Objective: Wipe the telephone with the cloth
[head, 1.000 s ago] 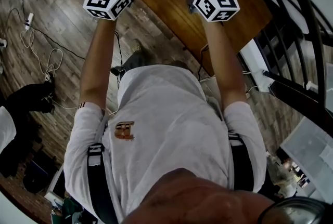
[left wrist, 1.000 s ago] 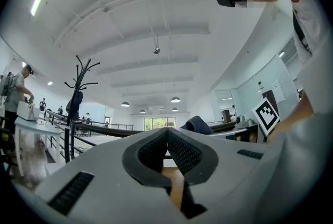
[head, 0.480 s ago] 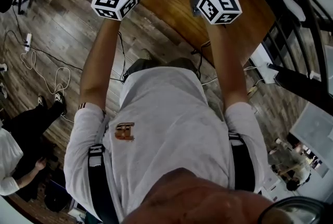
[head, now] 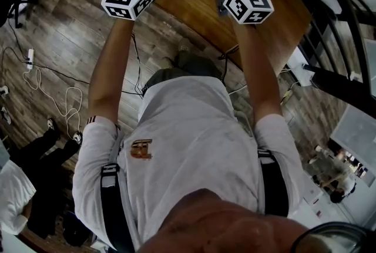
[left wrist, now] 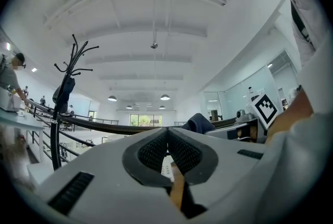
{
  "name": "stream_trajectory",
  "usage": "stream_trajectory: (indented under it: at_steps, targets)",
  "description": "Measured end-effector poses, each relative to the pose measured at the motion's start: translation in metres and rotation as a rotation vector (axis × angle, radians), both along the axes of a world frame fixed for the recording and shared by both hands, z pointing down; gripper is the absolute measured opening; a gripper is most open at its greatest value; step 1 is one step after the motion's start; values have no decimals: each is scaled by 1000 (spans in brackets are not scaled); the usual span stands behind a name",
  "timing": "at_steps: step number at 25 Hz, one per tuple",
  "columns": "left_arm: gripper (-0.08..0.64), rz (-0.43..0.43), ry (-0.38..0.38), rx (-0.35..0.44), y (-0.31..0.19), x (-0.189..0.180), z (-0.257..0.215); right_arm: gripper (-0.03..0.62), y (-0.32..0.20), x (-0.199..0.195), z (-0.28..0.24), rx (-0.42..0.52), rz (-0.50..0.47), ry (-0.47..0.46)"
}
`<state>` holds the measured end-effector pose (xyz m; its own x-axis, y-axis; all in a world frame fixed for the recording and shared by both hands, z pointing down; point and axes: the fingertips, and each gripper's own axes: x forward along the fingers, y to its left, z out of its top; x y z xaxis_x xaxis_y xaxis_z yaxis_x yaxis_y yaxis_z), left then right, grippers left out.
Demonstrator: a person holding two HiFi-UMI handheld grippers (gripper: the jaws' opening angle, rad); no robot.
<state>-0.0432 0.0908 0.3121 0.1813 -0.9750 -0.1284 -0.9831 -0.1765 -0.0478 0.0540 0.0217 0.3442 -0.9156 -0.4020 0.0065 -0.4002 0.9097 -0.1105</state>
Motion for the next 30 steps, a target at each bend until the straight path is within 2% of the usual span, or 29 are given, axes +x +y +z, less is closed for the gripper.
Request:
stream_trajectory:
  at_steps: [2,5,7,20,26,30]
  targets:
    - [18,1,11,-5,-9,-24,5,78,-9,-23,3,-2,5,7]
    - [18,3,28,-17,-27,-82,12,78,-26,-82,6,-5,9,23]
    - [18,9,26,-26,-42,-99,14,78,-41,-100,5,-3,13,25]
    - [18,42,-11,-90,-190,-129,32,78,-184,-130,13,-26,59,22]
    - [18,55,-34,-137,-263,-137,49,78,-254,-138,23,-39,77,32]
    - [18,65,-35,-175,-295,-143,60,78,-287,-144,32,-49,96,51]
